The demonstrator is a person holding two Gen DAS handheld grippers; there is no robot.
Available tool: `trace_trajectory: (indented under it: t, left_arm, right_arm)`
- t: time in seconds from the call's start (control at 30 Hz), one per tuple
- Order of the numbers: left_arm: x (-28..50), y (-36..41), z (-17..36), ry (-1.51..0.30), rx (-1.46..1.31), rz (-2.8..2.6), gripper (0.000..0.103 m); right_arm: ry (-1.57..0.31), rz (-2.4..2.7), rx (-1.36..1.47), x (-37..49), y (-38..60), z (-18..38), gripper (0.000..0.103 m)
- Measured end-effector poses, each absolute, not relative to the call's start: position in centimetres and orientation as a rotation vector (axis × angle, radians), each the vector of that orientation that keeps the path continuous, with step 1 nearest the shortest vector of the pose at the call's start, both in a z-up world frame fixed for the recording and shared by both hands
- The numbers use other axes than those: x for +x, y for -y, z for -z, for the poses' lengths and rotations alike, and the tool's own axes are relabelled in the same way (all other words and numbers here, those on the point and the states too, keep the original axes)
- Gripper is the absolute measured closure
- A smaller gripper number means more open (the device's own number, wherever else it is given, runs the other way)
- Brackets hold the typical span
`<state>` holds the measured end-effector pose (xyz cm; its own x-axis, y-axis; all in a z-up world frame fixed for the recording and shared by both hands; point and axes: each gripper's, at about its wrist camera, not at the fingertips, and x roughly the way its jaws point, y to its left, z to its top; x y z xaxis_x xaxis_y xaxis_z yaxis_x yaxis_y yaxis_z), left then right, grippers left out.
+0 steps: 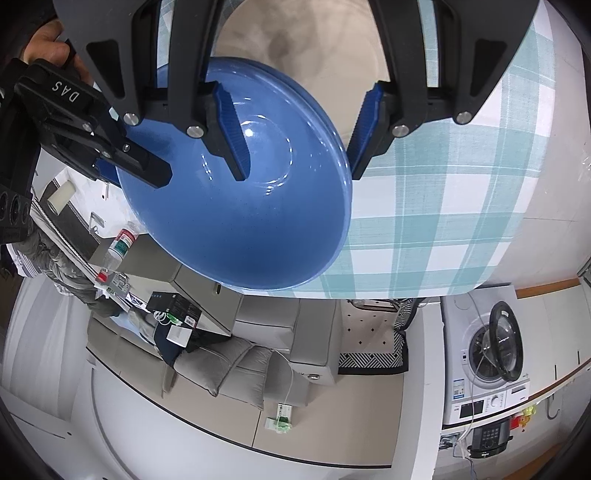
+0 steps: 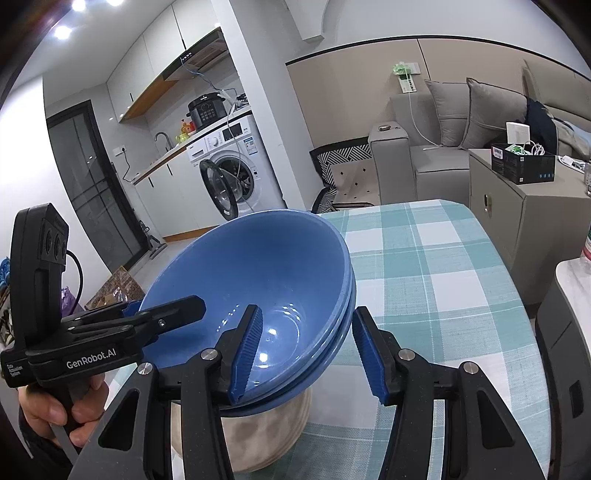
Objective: Organize plates and bowls
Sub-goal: 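Lift the blue bowl stack with both grippers and carry it over the cream plates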
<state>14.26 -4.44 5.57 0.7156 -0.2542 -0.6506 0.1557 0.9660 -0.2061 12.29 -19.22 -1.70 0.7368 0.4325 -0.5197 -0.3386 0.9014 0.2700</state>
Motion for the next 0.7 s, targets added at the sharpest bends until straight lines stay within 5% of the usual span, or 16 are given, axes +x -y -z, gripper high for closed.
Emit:
trace_trajectory:
  t: [0.7]
  left_arm:
    - [12.5, 1.5, -5.1, -0.731, -0.162, 0.188, 0.05]
  right_arm:
    - [-0.609, -0.498, 0.139, 11.9, 16.4, 2.2, 0.05]
